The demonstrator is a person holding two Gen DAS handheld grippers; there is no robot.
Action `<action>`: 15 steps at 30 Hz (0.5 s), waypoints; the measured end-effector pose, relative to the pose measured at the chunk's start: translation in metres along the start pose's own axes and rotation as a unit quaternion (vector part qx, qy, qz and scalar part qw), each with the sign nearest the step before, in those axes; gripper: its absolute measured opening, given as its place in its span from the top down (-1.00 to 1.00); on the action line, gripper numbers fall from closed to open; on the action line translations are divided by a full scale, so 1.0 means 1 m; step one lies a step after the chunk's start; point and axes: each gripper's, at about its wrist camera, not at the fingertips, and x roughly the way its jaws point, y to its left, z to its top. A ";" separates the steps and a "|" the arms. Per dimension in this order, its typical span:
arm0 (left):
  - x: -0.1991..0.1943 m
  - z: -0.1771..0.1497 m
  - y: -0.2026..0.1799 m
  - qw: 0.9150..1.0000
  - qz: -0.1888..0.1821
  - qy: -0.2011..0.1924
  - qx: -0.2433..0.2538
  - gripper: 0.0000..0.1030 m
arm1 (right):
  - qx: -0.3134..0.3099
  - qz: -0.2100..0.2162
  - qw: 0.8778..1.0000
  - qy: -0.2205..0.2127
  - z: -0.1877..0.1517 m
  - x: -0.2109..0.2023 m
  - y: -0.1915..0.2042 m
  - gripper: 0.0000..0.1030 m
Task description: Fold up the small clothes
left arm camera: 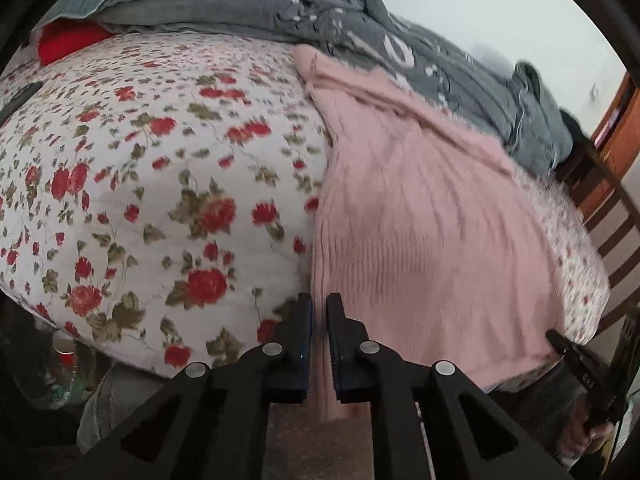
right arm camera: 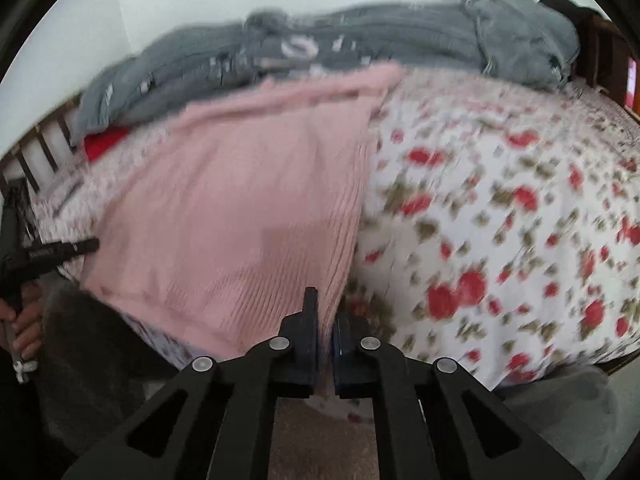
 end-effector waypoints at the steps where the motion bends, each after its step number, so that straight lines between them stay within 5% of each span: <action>1: 0.000 -0.002 -0.001 1.000 -0.001 0.003 0.003 0.58 | -0.003 -0.003 1.000 -0.009 -0.001 -0.003 0.000 0.86; 4: -0.006 -0.008 -0.002 1.000 -0.020 0.003 0.015 0.28 | 0.017 0.010 0.999 -0.026 0.003 -0.014 -0.004 0.52; 6: -0.009 -0.011 -0.003 1.000 -0.024 -0.004 0.018 0.26 | 0.032 0.016 0.999 -0.038 0.009 -0.018 -0.010 0.06; 10: -0.007 -0.012 -0.003 1.000 -0.020 -0.009 0.009 0.30 | 0.026 0.003 0.999 -0.030 0.010 -0.009 -0.006 0.03; 12: -0.006 -0.013 -0.005 1.000 -0.016 -0.012 0.016 0.33 | 0.024 0.000 1.000 -0.018 0.008 -0.001 -0.003 0.23; 15: -0.007 -0.018 -0.008 0.999 -0.008 -0.024 0.030 0.38 | 0.027 0.009 0.999 -0.015 0.004 0.004 -0.001 0.26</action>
